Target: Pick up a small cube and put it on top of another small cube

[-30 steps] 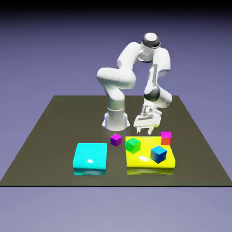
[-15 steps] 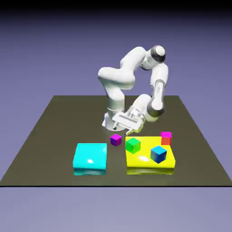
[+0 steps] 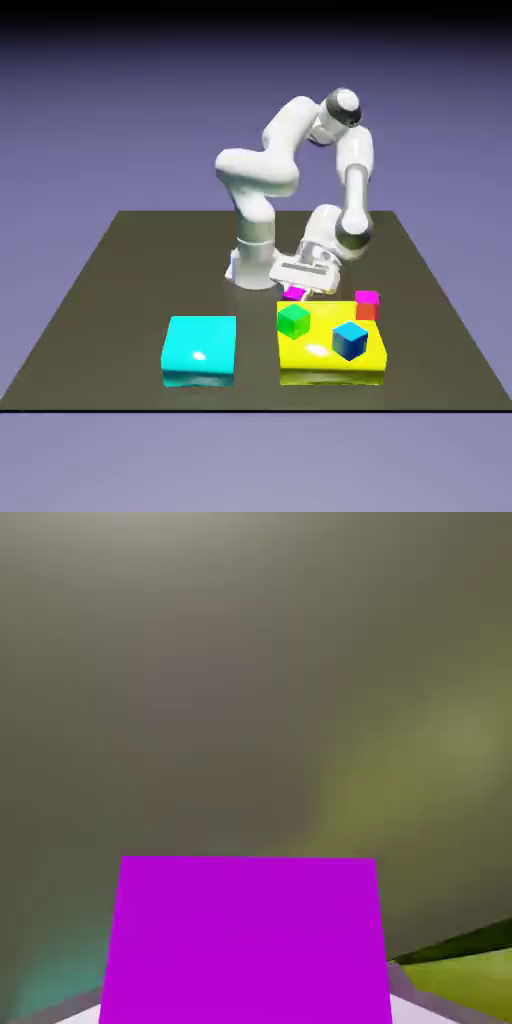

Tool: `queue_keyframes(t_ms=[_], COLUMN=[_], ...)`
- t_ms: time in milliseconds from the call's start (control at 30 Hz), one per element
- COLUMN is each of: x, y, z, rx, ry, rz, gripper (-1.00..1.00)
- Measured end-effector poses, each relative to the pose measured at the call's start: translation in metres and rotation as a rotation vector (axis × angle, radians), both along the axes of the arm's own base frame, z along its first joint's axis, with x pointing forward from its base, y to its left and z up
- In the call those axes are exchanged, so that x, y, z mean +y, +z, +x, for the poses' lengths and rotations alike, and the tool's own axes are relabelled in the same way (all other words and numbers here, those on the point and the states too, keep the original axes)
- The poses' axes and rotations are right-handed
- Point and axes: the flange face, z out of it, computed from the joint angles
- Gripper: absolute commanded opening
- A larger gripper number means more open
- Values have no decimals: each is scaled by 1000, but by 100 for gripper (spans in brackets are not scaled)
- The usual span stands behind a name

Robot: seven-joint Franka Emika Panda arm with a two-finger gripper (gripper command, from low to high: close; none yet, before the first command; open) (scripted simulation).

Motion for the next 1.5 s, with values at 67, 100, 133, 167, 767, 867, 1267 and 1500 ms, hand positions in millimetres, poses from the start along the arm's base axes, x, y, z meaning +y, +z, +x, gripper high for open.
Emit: queue_keyframes(t_ms=[67,100,133,167,767,867,1267,1500], x=[38,61,84,107,349,348,269,205], y=[5,7,12,18,318,361,372,276], z=[-3,-8,-13,-17,24,68,276,353], rx=[6,21,31,37,-419,-516,-570,-315], ry=[85,136,184,230,214,46,-737,-1064], rz=[115,189,264,338,1299,1315,843,300], gripper=[-100,-100,-100,-100,-100,-100,-100,-100])
